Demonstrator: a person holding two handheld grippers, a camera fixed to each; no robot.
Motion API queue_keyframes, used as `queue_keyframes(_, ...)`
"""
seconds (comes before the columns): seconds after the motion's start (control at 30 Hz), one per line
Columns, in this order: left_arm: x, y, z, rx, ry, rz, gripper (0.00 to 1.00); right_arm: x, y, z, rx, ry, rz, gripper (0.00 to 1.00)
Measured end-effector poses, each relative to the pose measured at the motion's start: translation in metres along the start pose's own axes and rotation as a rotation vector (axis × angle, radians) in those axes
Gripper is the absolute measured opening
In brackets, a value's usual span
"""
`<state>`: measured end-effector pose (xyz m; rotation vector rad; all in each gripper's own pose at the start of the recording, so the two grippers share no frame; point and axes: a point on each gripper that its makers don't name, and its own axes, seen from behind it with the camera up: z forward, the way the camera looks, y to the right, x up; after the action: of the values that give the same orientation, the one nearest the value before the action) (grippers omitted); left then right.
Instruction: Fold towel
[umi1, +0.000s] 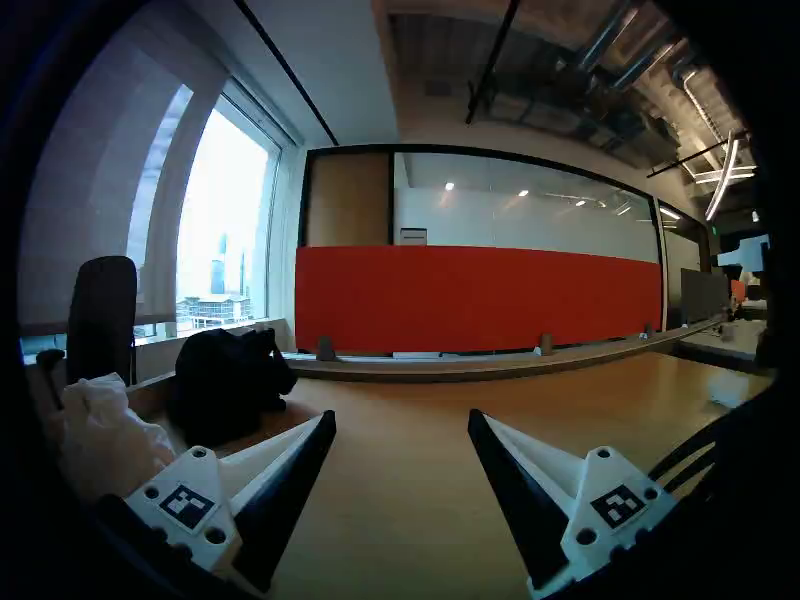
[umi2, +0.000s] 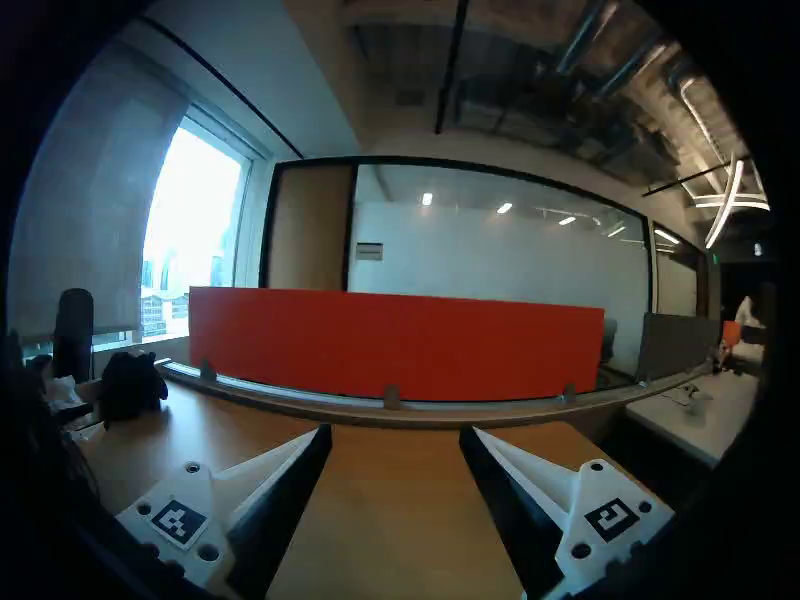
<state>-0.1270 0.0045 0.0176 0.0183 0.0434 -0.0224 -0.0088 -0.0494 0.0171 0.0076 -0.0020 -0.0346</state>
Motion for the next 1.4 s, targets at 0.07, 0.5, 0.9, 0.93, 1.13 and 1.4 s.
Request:
queue_keyframes(0.07, -0.004, -0.001, -0.001, 0.008, 0.001, -0.005, 0.98, -0.002, -0.001, 0.001, 0.0, -0.001, 0.0, 0.98)
queue_keyframes(0.5, -0.02, -0.002, -0.003, 0.025, 0.004, -0.021, 0.98, -0.008, -0.004, 0.002, -0.001, 0.002, -0.009, 0.98)
queue_keyframes(0.9, -0.025, 0.001, -0.003, 0.022, -0.01, 0.012, 0.98, -0.009, 0.005, 0.002, -0.016, 0.002, -0.008, 0.99)
queue_keyframes(0.93, -0.025, 0.001, -0.003, 0.022, -0.01, 0.012, 0.98, -0.009, 0.006, 0.002, -0.016, 0.002, -0.008, 0.98)
queue_keyframes(1.13, -0.026, 0.001, -0.003, 0.025, -0.011, 0.012, 0.98, -0.008, 0.008, 0.003, -0.011, 0.003, -0.01, 0.98)
queue_keyframes(1.4, -0.028, 0.001, -0.003, 0.028, -0.011, 0.015, 0.98, -0.007, 0.008, 0.004, -0.002, 0.015, -0.015, 0.99)
